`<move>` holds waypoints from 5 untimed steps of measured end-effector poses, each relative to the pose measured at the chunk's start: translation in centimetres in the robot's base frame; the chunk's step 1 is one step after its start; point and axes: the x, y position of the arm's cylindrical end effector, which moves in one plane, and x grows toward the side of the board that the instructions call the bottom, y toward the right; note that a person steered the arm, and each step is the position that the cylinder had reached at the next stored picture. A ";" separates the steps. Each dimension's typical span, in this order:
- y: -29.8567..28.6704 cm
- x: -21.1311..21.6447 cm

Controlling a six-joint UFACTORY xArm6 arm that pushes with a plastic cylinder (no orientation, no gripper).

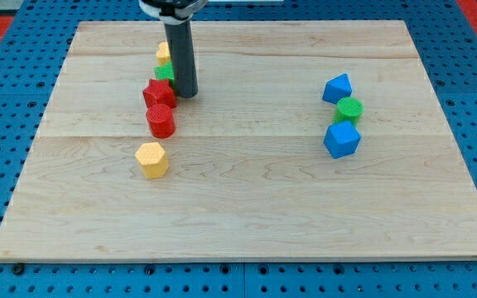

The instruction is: Slightly push the green star and red star to the left side of the board

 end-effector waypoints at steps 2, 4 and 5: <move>1.7 -5.0; 1.6 -2.6; 12.0 -4.3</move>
